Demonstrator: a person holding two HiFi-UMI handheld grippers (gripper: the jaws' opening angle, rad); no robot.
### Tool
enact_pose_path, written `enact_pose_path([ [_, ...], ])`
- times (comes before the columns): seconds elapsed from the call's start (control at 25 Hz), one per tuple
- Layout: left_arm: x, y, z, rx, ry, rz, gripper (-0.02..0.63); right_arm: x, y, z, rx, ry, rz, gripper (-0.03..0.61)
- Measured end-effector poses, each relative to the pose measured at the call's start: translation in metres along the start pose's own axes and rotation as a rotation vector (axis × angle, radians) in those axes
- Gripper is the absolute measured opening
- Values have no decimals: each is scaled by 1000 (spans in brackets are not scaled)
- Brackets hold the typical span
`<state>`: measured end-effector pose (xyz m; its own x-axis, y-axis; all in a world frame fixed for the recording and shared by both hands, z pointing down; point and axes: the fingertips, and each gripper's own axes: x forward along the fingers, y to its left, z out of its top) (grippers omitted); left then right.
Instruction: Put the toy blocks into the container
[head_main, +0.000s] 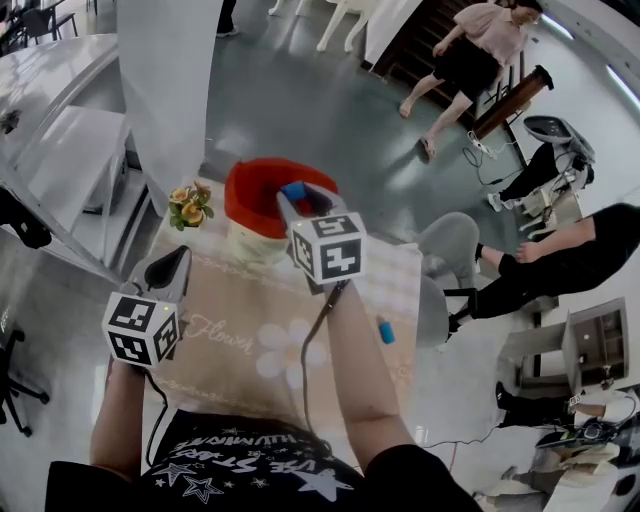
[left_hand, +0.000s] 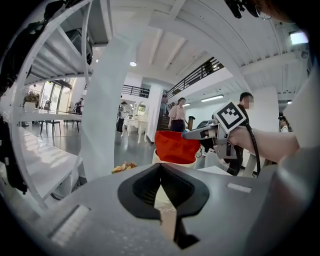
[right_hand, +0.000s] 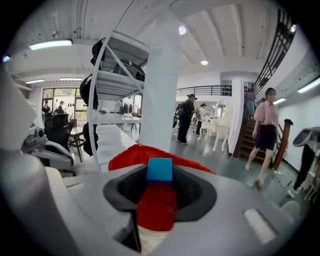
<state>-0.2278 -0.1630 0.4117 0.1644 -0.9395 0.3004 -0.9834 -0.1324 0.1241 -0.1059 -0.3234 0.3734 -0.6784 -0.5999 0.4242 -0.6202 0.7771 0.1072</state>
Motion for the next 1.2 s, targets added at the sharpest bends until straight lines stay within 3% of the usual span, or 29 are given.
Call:
enact_pose_path([
  [0.28,1,-6,-6,1,18,-11,9,-1,3,-3,-35,7,3,198],
  [0.72,-3,-10,-8,-1,21,-13,9,-24,8,-3,-7,-42,-2,198],
  [1.2,-7,-44,-8,-10,15,-62,9,-87,-2,-20,35,-116,-72,196],
])
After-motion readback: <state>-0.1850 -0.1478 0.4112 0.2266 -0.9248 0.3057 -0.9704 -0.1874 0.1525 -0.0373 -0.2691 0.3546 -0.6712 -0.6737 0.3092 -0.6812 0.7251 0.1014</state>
